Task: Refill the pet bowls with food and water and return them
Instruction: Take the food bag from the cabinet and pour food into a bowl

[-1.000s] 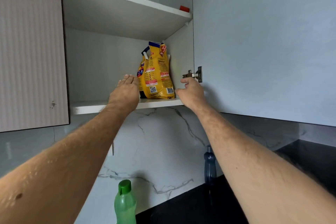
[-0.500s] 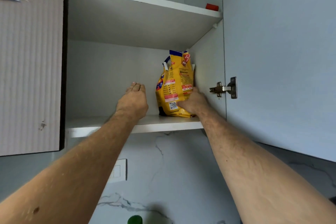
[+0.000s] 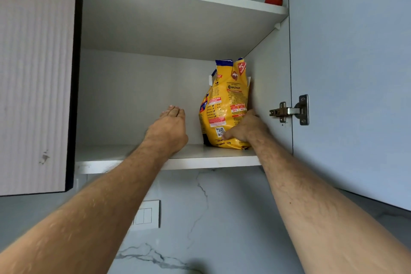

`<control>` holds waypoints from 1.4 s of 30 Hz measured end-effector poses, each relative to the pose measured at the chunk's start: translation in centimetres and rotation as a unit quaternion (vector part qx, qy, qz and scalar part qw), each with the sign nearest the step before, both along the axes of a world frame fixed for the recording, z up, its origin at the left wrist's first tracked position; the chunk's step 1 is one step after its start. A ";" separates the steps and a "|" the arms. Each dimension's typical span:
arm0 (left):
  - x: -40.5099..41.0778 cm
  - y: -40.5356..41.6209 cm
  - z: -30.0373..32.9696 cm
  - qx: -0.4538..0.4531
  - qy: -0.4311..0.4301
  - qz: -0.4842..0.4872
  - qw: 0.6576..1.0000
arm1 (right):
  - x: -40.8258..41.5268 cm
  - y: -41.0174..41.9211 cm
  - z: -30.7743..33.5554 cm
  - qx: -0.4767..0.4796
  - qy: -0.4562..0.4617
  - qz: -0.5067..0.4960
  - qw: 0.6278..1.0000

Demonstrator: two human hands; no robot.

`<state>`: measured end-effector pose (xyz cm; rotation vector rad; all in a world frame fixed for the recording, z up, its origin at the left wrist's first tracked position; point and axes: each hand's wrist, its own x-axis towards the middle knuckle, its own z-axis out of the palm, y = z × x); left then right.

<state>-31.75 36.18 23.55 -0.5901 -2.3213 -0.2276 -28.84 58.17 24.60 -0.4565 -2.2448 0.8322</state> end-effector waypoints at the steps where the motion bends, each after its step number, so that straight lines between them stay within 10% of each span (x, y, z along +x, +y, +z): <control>1: 0.0 0.0 0.0 0.003 -0.005 -0.002 1.000 | 0.2 0.1 -0.1 0.002 0.011 0.002 1.000; 24: 0.9 -0.5 0.2 0.194 -0.120 -0.101 0.968 | 3.1 0.2 -1.1 -0.051 0.184 0.096 0.977; 42: 10.4 -1.0 0.9 0.390 -0.285 -0.565 0.669 | 18.6 -3.9 -2.4 -0.080 0.317 0.222 0.919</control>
